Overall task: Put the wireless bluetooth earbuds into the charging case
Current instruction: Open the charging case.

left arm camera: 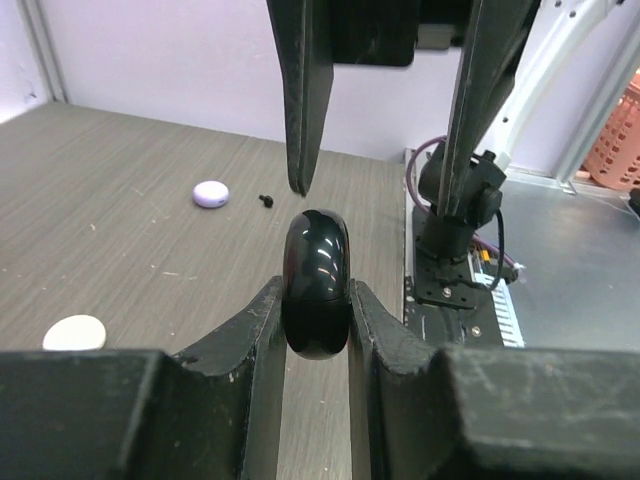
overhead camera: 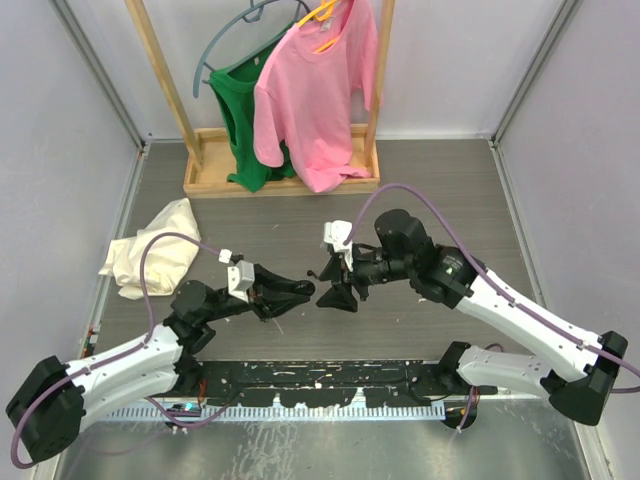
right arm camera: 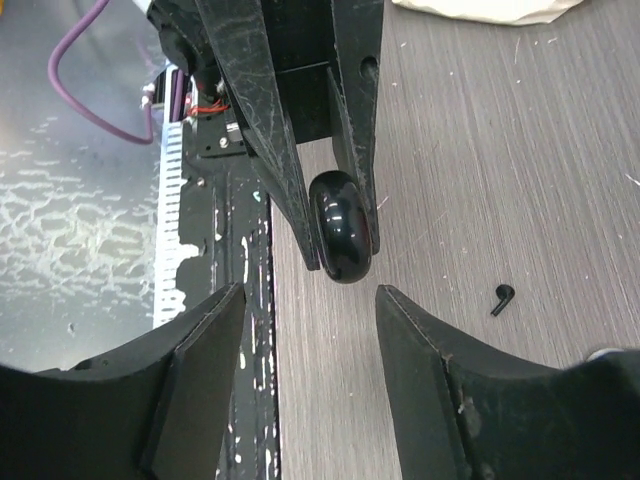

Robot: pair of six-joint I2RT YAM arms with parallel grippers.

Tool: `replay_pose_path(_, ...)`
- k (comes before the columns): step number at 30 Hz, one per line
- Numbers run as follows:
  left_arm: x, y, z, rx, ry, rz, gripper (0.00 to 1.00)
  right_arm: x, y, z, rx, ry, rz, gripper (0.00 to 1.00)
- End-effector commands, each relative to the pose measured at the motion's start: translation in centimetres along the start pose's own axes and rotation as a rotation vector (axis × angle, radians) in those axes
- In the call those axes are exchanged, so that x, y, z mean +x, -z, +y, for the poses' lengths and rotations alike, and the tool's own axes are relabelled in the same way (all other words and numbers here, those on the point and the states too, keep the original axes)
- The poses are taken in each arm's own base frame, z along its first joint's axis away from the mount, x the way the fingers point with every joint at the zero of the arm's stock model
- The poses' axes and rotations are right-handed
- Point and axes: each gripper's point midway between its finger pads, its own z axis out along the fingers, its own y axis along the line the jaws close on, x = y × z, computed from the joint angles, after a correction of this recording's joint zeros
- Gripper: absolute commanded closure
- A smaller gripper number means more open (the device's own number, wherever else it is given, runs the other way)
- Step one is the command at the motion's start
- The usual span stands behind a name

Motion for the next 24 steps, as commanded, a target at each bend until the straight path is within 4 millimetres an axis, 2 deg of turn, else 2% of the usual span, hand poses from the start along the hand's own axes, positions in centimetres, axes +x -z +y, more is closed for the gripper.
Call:
replay_pose_path(1,-3.1,0.2,0.5,-0.04,-0.102,-0.127,1.0,-3.4,-0.5,-0.5,0.033,0.046,-0.232,0.38)
replay_pose_path(6,-3.0,0.5,0.5,-0.051,-0.1,-0.134,1.0,-3.4,-0.9,-1.1,0.07,0.066,-0.321,0.36)
replay_pose_path(10,-2.8,0.6,0.4,-0.047,-0.097,-0.129,1.0,-3.6,-1.4,-0.8,0.04,0.076,-0.359,0.36)
replay_pose_path(24,-2.7,0.8,-0.5,-0.004,-0.097,-0.132,1.0,-2.8,-2.8,-1.8,0.045,0.044,-0.342,0.36)
